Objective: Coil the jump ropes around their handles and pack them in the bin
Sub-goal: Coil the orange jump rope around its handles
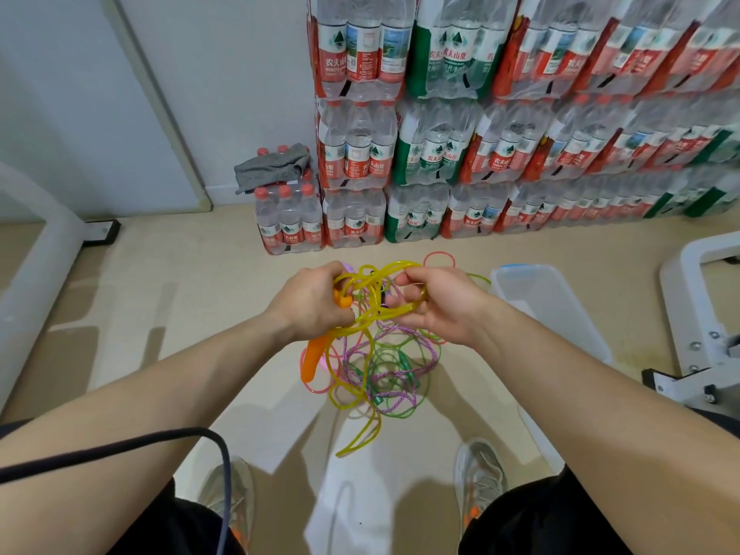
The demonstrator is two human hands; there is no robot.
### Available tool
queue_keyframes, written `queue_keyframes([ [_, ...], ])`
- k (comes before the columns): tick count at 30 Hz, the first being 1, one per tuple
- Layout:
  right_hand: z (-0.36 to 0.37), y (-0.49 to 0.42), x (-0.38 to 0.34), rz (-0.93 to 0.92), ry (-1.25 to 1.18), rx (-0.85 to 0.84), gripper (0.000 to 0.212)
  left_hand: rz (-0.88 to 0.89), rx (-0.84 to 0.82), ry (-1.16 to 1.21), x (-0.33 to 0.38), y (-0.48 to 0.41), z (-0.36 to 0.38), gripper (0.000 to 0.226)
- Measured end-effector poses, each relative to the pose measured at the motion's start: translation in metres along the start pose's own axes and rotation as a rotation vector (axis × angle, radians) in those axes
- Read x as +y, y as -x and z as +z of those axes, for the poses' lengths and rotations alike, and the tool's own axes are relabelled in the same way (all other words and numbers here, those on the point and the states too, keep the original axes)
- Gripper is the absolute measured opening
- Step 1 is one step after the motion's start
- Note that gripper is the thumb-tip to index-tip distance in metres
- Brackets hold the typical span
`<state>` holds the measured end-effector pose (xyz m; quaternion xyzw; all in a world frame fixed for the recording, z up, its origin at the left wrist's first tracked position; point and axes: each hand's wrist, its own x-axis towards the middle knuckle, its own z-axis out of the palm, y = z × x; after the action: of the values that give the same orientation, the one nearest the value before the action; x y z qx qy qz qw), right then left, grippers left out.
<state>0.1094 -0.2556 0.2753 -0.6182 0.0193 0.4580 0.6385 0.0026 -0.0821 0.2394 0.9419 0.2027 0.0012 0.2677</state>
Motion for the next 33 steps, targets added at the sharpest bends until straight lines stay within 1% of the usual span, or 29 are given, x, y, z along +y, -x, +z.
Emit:
queue_keyframes([
  [1,0.001,0.001,-0.001,-0.013,0.064,0.033,0.018,-0.008,-0.003,-0.009,-0.001,0.001,0.001,0.029],
  [2,0.002,0.001,-0.001,-0.043,0.201,0.095,0.015,-0.013,-0.005,-0.031,-0.003,0.001,0.002,0.027],
  [4,-0.001,-0.002,-0.001,-0.152,0.605,0.223,0.01,-0.016,-0.008,-0.109,-0.007,0.002,0.004,0.025],
  [5,-0.002,-0.004,-0.001,-0.209,0.769,0.271,0.01,-0.02,-0.009,-0.138,-0.008,0.002,0.004,0.025],
  [6,-0.003,-0.006,0.0,-0.261,0.869,0.31,0.01,-0.029,-0.012,-0.147,-0.009,0.002,0.005,0.025],
  [7,-0.003,-0.008,0.0,-0.308,0.902,0.348,0.011,-0.042,-0.014,-0.139,-0.009,0.002,0.005,0.025],
  [8,-0.004,-0.011,0.001,-0.344,0.884,0.383,0.011,-0.057,-0.011,-0.121,-0.009,0.001,0.004,0.025],
  [9,-0.004,-0.013,0.002,-0.364,0.811,0.403,0.011,-0.074,0.0,-0.096,-0.008,0.0,0.002,0.026],
  [11,-0.007,-0.017,0.004,-0.342,0.563,0.389,0.013,-0.108,0.042,-0.018,-0.007,-0.002,-0.002,0.027],
  [13,-0.008,-0.016,0.006,-0.23,0.274,0.288,0.02,-0.13,0.094,0.087,-0.005,-0.004,-0.007,0.025],
  [15,-0.006,-0.01,0.005,-0.114,-0.011,0.119,0.027,-0.139,0.116,0.159,0.0,-0.004,-0.009,0.026],
  [16,-0.005,-0.008,0.003,-0.082,-0.11,0.042,0.03,-0.14,0.116,0.177,0.002,-0.004,-0.01,0.027],
  [17,-0.004,-0.007,0.002,-0.066,-0.169,-0.006,0.032,-0.14,0.113,0.186,0.003,-0.004,-0.009,0.027],
  [19,0.0,-0.005,-0.002,-0.07,-0.161,-0.007,0.03,-0.14,0.105,0.174,0.001,-0.004,-0.009,0.027],
  [21,0.001,-0.005,-0.004,-0.114,-0.044,0.063,0.024,-0.14,0.107,0.115,-0.004,-0.005,-0.009,0.026],
  [22,-0.001,-0.006,-0.005,-0.162,0.082,0.114,0.021,-0.134,0.111,0.061,-0.008,-0.006,-0.009,0.026],
  [23,-0.003,-0.006,-0.007,-0.235,0.28,0.177,0.018,-0.124,0.112,-0.008,-0.012,-0.006,-0.01,0.027],
  [25,-0.009,-0.008,-0.01,-0.432,0.776,0.333,0.008,-0.127,0.102,-0.139,-0.021,-0.007,-0.013,0.03],
  [26,-0.012,-0.008,-0.009,-0.524,0.998,0.391,0.01,-0.139,0.097,-0.18,-0.024,-0.007,-0.016,0.031],
  [27,-0.014,-0.009,-0.007,-0.589,1.136,0.424,0.014,-0.148,0.097,-0.197,-0.028,-0.008,-0.019,0.03],
  [28,-0.015,-0.01,-0.004,-0.616,1.16,0.441,0.016,-0.155,0.104,-0.196,-0.03,-0.009,-0.021,0.029],
  [29,-0.017,-0.011,-0.003,-0.599,1.081,0.455,0.012,-0.161,0.111,-0.181,-0.031,-0.01,-0.022,0.028],
  [30,-0.019,-0.013,-0.004,-0.54,0.94,0.467,0.006,-0.167,0.113,-0.157,-0.031,-0.01,-0.023,0.029],
  [32,-0.021,-0.015,-0.005,-0.377,0.59,0.417,0.019,-0.181,0.104,-0.092,-0.03,-0.01,-0.023,0.03],
  [33,-0.021,-0.015,-0.005,-0.28,0.404,0.355,0.019,-0.184,0.102,-0.067,-0.03,-0.01,-0.023,0.03],
])
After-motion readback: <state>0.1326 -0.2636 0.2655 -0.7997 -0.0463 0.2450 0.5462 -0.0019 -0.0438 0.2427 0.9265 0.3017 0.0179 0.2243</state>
